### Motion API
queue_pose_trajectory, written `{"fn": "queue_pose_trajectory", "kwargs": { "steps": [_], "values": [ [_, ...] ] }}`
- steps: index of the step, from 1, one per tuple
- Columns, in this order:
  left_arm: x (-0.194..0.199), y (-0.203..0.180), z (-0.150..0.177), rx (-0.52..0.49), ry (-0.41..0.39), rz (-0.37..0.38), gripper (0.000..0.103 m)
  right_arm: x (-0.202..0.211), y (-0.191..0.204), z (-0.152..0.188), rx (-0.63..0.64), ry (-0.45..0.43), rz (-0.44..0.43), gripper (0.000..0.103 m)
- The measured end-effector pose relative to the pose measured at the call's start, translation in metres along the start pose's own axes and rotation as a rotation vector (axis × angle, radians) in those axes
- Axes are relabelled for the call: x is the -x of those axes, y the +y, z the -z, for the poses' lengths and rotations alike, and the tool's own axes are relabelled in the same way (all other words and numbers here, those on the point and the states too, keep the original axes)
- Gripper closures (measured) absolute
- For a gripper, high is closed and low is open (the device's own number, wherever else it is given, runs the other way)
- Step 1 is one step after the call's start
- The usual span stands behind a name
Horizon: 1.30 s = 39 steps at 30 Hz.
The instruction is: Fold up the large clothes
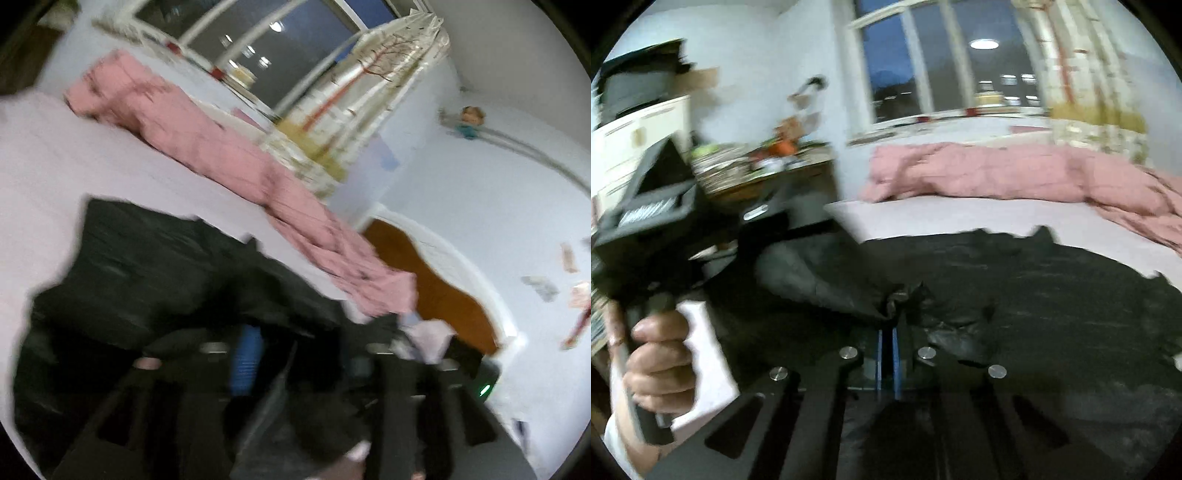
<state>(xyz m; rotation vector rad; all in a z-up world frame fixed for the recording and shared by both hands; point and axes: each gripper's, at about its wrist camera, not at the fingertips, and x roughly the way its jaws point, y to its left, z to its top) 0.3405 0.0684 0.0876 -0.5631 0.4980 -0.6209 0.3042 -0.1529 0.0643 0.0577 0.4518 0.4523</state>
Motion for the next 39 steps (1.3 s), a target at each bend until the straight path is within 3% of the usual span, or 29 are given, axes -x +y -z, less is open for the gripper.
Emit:
{"fn": "queue_pose_trajectory", "kwargs": {
  "steps": [1,5,8,9,10,12,16,18,20,22,26,30,31,35,39],
  "values": [
    [0.003,-0.001,-0.001,-0.015,-0.01,-0.06,0.039,0.002,-0.011,-0.003,-0.028,-0.009,0.049,0.099],
    [0.002,0.004,-0.003,-0.067,-0.003,-0.317,0.036,0.006,-0.059,-0.011,-0.108,-0.007,0.241,0.099],
    [-0.001,0.0,-0.001,-0.183,-0.062,-0.736,0.036,0.006,-0.105,-0.014,-0.194,0.036,0.364,0.099],
    [-0.003,0.001,0.0,-0.208,-0.069,-0.814,0.036,0.006,-0.111,-0.013,-0.202,0.053,0.394,0.099],
    [-0.005,0.006,0.0,-0.21,-0.054,-0.831,0.036,0.006,-0.123,-0.012,-0.219,0.076,0.437,0.099],
    [-0.008,0.019,0.001,-0.17,-0.018,-0.788,0.036,0.004,-0.147,-0.009,-0.278,0.123,0.478,0.099],
    [-0.026,0.031,0.007,-0.157,0.087,-0.67,0.036,-0.001,-0.188,-0.006,-0.395,0.178,0.434,0.098],
    [-0.037,0.031,0.013,-0.173,0.118,-0.679,0.036,0.004,-0.197,-0.009,-0.394,0.168,0.436,0.09],
    [-0.051,0.037,0.019,-0.188,0.155,-0.724,0.036,0.007,-0.208,-0.015,-0.374,0.166,0.469,0.06],
    [-0.065,0.052,0.026,-0.179,0.205,-0.779,0.036,0.016,-0.222,-0.016,-0.391,0.146,0.506,0.045],
    [-0.076,0.075,0.031,-0.124,0.254,-0.786,0.035,0.041,-0.249,-0.009,-0.52,0.109,0.51,0.045],
    [-0.078,0.075,0.032,-0.127,0.258,-0.791,0.035,0.055,-0.266,-0.005,-0.519,0.104,0.574,0.045],
    [-0.079,0.075,0.033,-0.134,0.26,-0.798,0.034,0.056,-0.265,-0.003,-0.518,0.106,0.554,0.045],
    [-0.082,0.077,0.034,-0.125,0.269,-0.811,0.034,0.028,-0.259,0.001,-0.449,0.247,0.3,0.045],
    [-0.08,0.083,0.034,-0.049,0.254,-0.867,0.034,-0.004,-0.26,0.007,-0.404,0.345,0.327,0.045]
  ]
}}
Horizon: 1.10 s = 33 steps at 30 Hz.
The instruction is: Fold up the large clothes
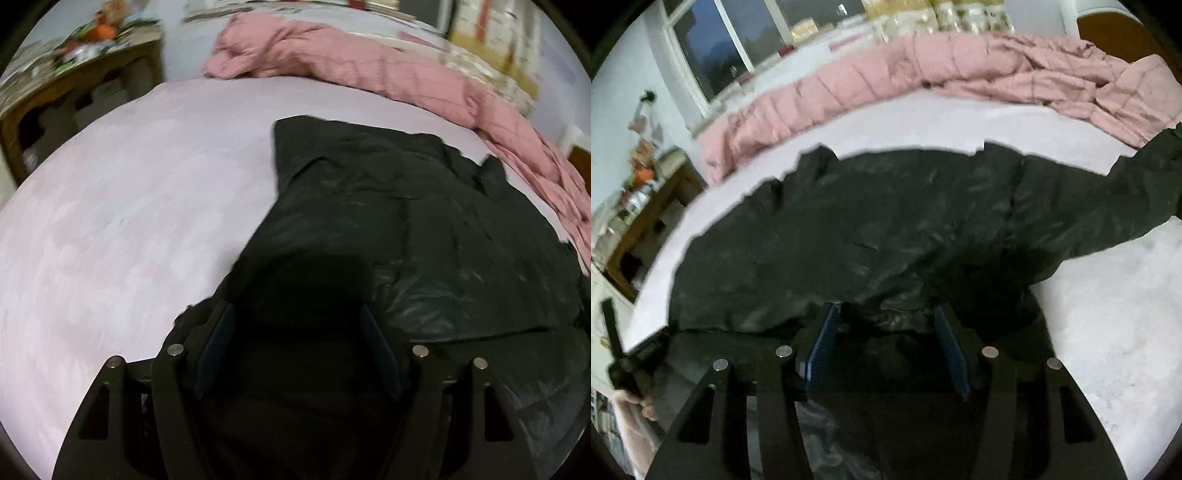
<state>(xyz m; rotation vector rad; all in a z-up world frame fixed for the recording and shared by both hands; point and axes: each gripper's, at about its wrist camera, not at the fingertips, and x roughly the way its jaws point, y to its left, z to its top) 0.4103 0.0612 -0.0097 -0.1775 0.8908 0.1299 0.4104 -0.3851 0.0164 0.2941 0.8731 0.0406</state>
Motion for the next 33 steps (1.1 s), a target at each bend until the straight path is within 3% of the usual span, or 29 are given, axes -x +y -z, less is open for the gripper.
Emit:
{"fn": "queue_pose_trajectory", "kwargs": {
  "steps": [1,3,4,5,8,13,18,21,24,26,30,33],
  "values": [
    [0.001,0.0,0.001,0.007,-0.007,-0.027,0.034,-0.008,-0.001,-0.003,-0.008,0.023,0.027,0.048],
    [-0.001,0.002,0.002,0.018,-0.013,-0.04,0.034,-0.02,-0.006,-0.009,-0.041,0.041,0.091,0.07],
    [-0.001,0.003,0.002,0.022,-0.01,-0.037,0.034,-0.023,-0.007,-0.008,-0.054,0.028,0.136,0.091],
    [-0.002,0.005,0.002,0.026,-0.007,-0.03,0.033,-0.025,-0.01,-0.005,-0.06,0.013,0.172,0.101],
    [-0.001,0.006,0.002,0.029,-0.008,-0.021,0.033,-0.027,-0.025,-0.007,-0.097,-0.015,0.151,0.103],
    [0.016,0.001,0.004,-0.005,-0.071,0.016,0.037,-0.007,-0.025,-0.007,-0.143,-0.09,0.176,0.103],
    [0.063,-0.003,-0.002,-0.013,-0.267,0.123,0.037,0.04,-0.015,-0.004,-0.116,-0.181,0.115,0.098],
    [0.093,-0.005,-0.002,-0.02,-0.411,0.139,0.036,0.066,-0.017,-0.004,-0.115,-0.215,0.084,0.081],
    [0.107,-0.004,0.001,0.008,-0.487,0.151,0.032,0.092,-0.031,-0.009,-0.113,-0.246,0.086,0.07],
    [0.108,-0.004,0.001,0.015,-0.496,0.152,0.031,0.109,-0.056,-0.014,-0.179,-0.296,0.095,0.052],
    [0.098,-0.008,0.001,0.034,-0.461,0.133,0.03,0.115,-0.118,-0.023,-0.307,-0.323,0.152,0.051],
    [0.077,-0.013,0.006,0.082,-0.359,0.222,0.03,0.101,-0.155,-0.034,-0.344,-0.327,0.218,0.051]
  ]
}}
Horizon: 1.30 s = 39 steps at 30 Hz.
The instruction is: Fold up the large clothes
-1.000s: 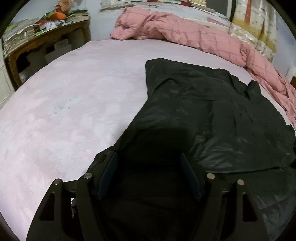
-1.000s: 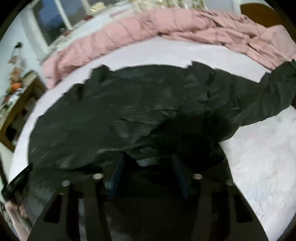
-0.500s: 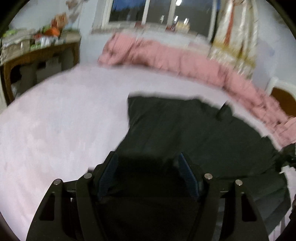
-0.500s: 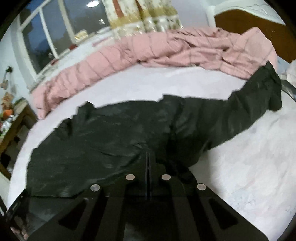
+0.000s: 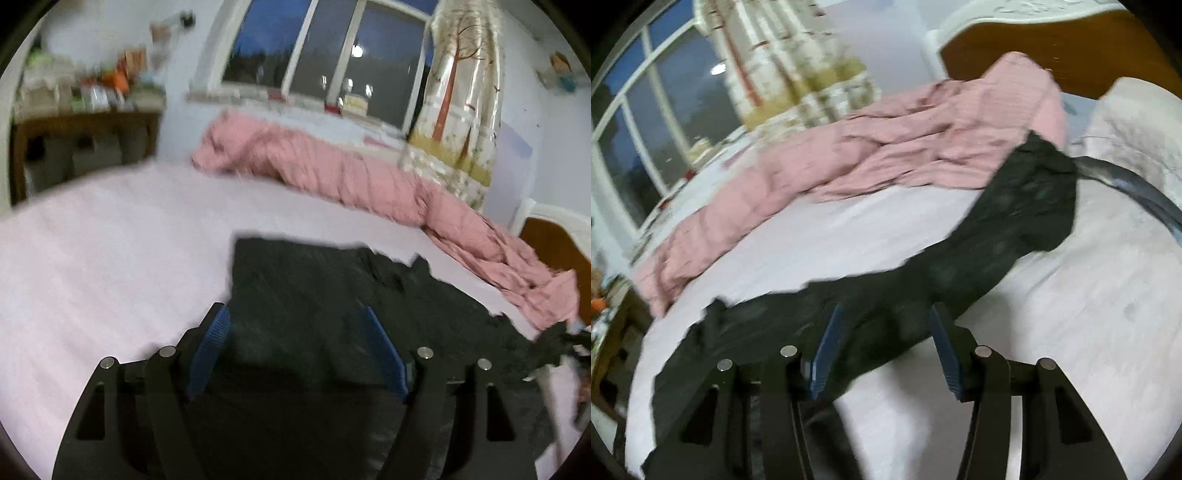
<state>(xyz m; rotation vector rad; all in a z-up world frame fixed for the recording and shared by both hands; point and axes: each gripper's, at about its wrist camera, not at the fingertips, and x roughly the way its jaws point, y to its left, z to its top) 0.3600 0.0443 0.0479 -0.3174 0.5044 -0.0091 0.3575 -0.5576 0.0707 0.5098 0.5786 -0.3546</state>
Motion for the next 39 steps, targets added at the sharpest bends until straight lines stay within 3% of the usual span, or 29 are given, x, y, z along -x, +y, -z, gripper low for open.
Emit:
{"fn": "queue_pose_trajectory", "kwargs": {
  "steps": [2,5,7,11,14,15,17,19,22,25,28,31,32,34,37,39],
  "values": [
    [-0.011,-0.005,0.006,-0.015,0.037,0.004,0.03,-0.022,-0.009,-0.01,-0.001,0.031,0.034,0.051],
    [-0.016,-0.018,0.015,-0.093,0.028,-0.061,0.03,-0.042,-0.004,-0.019,0.065,0.022,0.062,0.051],
    [-0.018,-0.023,0.018,-0.114,0.03,-0.065,0.03,-0.049,0.001,-0.026,0.094,-0.007,0.063,0.051],
    [-0.02,-0.026,0.021,-0.126,0.033,-0.075,0.03,-0.076,0.014,-0.035,0.139,0.036,0.096,0.044],
    [-0.022,-0.024,0.021,-0.12,0.04,-0.079,0.03,-0.094,0.016,-0.018,0.21,0.068,0.204,0.044],
    [-0.022,-0.023,0.021,-0.115,0.041,-0.079,0.03,-0.097,0.015,-0.014,0.224,0.073,0.233,0.048],
    [-0.021,-0.02,0.02,-0.101,0.041,-0.076,0.03,-0.103,0.009,-0.004,0.235,0.116,0.286,0.1],
    [-0.019,-0.018,0.019,-0.089,0.037,-0.071,0.03,-0.096,0.0,0.001,0.194,0.125,0.234,0.1],
    [-0.019,-0.019,0.019,-0.108,0.035,-0.069,0.03,-0.064,-0.013,0.015,0.163,0.077,0.225,0.1],
    [-0.02,-0.016,0.02,-0.123,0.034,-0.103,0.03,-0.047,-0.029,0.03,0.121,0.101,0.217,0.1],
    [-0.022,-0.013,0.019,-0.108,0.046,-0.093,0.03,-0.039,-0.056,0.055,0.017,0.165,0.185,0.1],
    [-0.024,-0.014,0.019,-0.119,0.055,-0.096,0.03,-0.014,-0.079,0.069,-0.098,0.147,0.122,0.099],
    [-0.024,-0.015,0.02,-0.124,0.056,-0.097,0.03,-0.006,-0.085,0.07,-0.124,0.136,0.119,0.092],
    [-0.024,-0.018,0.02,-0.139,0.056,-0.103,0.03,0.006,-0.097,0.066,-0.14,0.091,0.193,0.087],
    [-0.024,-0.022,0.021,-0.163,0.047,-0.111,0.03,0.013,-0.112,0.054,-0.164,0.022,0.282,0.086],
    [-0.024,-0.022,0.021,-0.174,0.042,-0.115,0.03,0.012,-0.125,0.041,-0.225,-0.005,0.231,0.086]
  ]
}}
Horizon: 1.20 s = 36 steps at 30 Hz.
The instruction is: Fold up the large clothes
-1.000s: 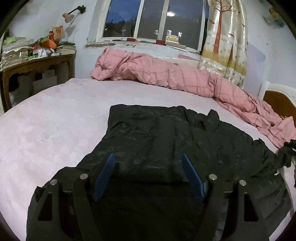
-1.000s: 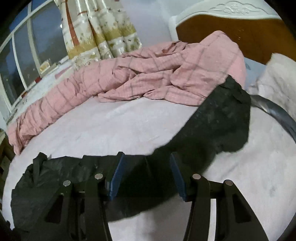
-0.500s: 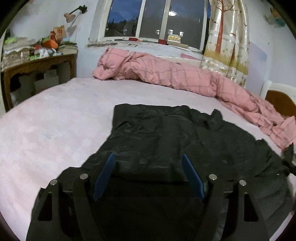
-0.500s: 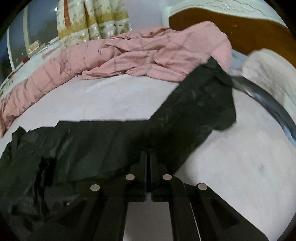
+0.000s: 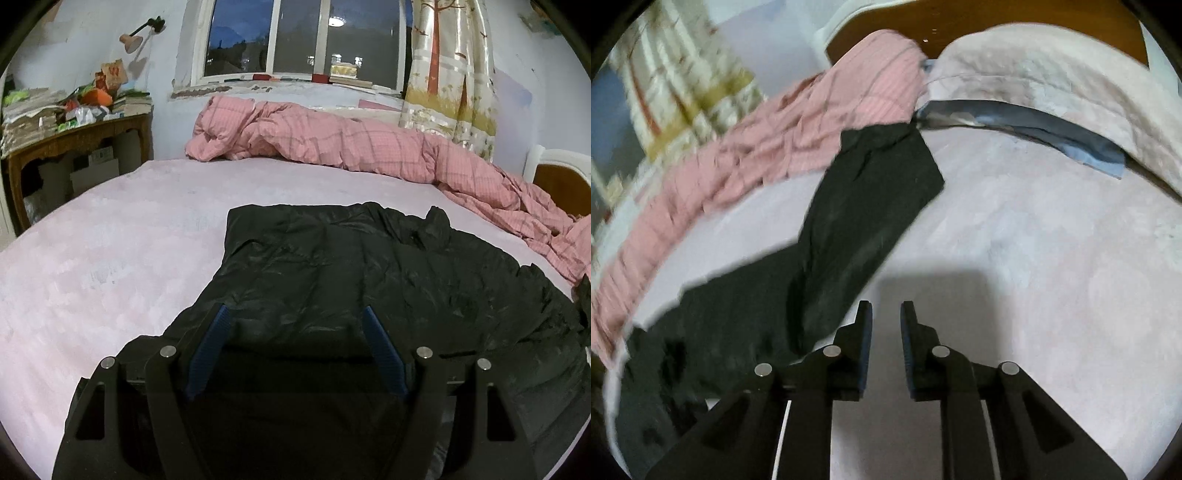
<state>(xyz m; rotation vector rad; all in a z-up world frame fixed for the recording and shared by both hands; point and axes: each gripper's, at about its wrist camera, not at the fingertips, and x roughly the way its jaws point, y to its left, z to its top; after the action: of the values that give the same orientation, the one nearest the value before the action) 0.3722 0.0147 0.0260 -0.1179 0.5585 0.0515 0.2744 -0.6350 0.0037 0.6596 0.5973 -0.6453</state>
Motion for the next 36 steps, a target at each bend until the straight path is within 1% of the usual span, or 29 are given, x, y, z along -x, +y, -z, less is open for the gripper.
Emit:
{"fn": "queue_pose_trajectory", "kwargs": {
  "steps": [2,3,4,5,6,7,9,10,11,12,13,14,15,17,18,19,21,22,24,26,27,28,30,31,32,33,34,35,36],
  "values": [
    [0.0,0.0,-0.001,-0.002,-0.004,-0.002,0.03,-0.007,0.003,-0.016,-0.021,0.004,-0.087,0.086],
    [0.0,0.0,-0.001,0.0,-0.004,-0.003,0.03,-0.01,0.008,-0.02,-0.01,0.005,-0.106,0.083],
    [0.0,0.0,-0.001,0.003,-0.004,-0.002,0.03,-0.015,0.022,-0.025,0.033,0.008,-0.128,0.071],
    [-0.001,0.0,-0.001,0.006,-0.003,0.0,0.03,-0.021,0.036,-0.027,0.087,0.017,-0.132,0.053],
    [-0.001,0.001,-0.002,0.01,-0.002,0.001,0.03,-0.027,0.052,-0.027,0.152,0.034,-0.129,0.045],
    [-0.002,0.002,-0.003,0.015,0.0,0.002,0.03,-0.034,0.065,-0.026,0.219,0.051,-0.119,0.042],
    [-0.003,0.004,-0.003,0.025,0.006,0.002,0.03,-0.05,0.085,-0.02,0.306,0.077,-0.038,0.042],
    [-0.003,0.004,-0.003,0.028,0.009,0.001,0.03,-0.056,0.09,-0.018,0.317,0.078,-0.002,0.046],
    [-0.004,0.004,-0.003,0.029,0.01,-0.004,0.03,-0.063,0.091,-0.016,0.327,0.069,0.042,0.061],
    [-0.003,0.004,-0.003,0.03,0.007,-0.012,0.03,-0.066,0.091,-0.015,0.331,0.069,0.056,0.07],
    [-0.002,0.003,-0.003,0.029,0.001,-0.02,0.03,-0.072,0.087,-0.013,0.332,0.086,0.082,0.089],
    [-0.001,0.002,-0.003,0.025,-0.006,-0.023,0.03,-0.074,0.083,-0.012,0.322,0.092,0.098,0.099],
    [0.001,0.001,-0.003,0.019,-0.013,-0.024,0.03,-0.073,0.078,-0.012,0.302,0.089,0.1,0.099],
    [0.005,0.0,-0.004,0.01,-0.022,-0.016,0.03,-0.061,0.073,-0.014,0.258,0.056,0.047,0.1],
    [0.006,0.001,-0.004,0.022,-0.015,0.006,0.03,-0.054,0.076,-0.015,0.259,0.032,0.032,0.1],
    [0.006,0.004,-0.006,0.05,-0.004,0.044,0.031,-0.041,0.085,-0.016,0.271,0.001,-0.004,0.1],
    [0.006,0.01,-0.009,0.097,0.007,0.087,0.031,-0.018,0.104,-0.015,0.302,-0.017,-0.125,0.1],
    [0.007,0.012,-0.01,0.105,0.003,0.087,0.031,0.003,0.123,-0.01,0.323,-0.018,-0.279,0.1],
    [0.009,0.012,-0.012,0.105,-0.008,0.07,0.031,0.034,0.157,0.007,0.385,-0.011,-0.476,0.1],
    [0.01,0.014,-0.012,0.122,-0.008,0.077,0.031,0.056,0.192,0.034,0.478,0.029,-0.612,0.1],
    [0.01,0.015,-0.012,0.135,-0.004,0.092,0.031,0.062,0.209,0.051,0.531,0.073,-0.672,0.1],
    [0.011,0.016,-0.012,0.147,-0.001,0.109,0.031,0.064,0.225,0.068,0.586,0.137,-0.721,0.1],
    [0.015,0.015,-0.012,0.154,-0.004,0.127,0.031,0.06,0.252,0.103,0.689,0.305,-0.803,0.1],
    [0.017,0.013,-0.013,0.145,-0.012,0.128,0.031,0.056,0.261,0.12,0.744,0.385,-0.835,0.1],
    [0.02,0.01,-0.012,0.132,-0.022,0.122,0.031,0.053,0.267,0.134,0.8,0.441,-0.841,0.1],
    [0.023,0.007,-0.013,0.113,-0.036,0.111,0.031,0.049,0.273,0.15,0.885,0.492,-0.801,0.1],
    [0.025,0.003,-0.013,0.091,-0.05,0.097,0.031,0.044,0.275,0.16,0.952,0.509,-0.737,0.1],
    [0.026,0.0,-0.012,0.073,-0.06,0.087,0.031,0.039,0.275,0.166,0.982,0.508,-0.683,0.1],
    [0.027,-0.004,-0.012,0.051,-0.069,0.076,0.031,0.035,0.273,0.165,0.97,0.505,-0.652,0.1]
  ]
}}
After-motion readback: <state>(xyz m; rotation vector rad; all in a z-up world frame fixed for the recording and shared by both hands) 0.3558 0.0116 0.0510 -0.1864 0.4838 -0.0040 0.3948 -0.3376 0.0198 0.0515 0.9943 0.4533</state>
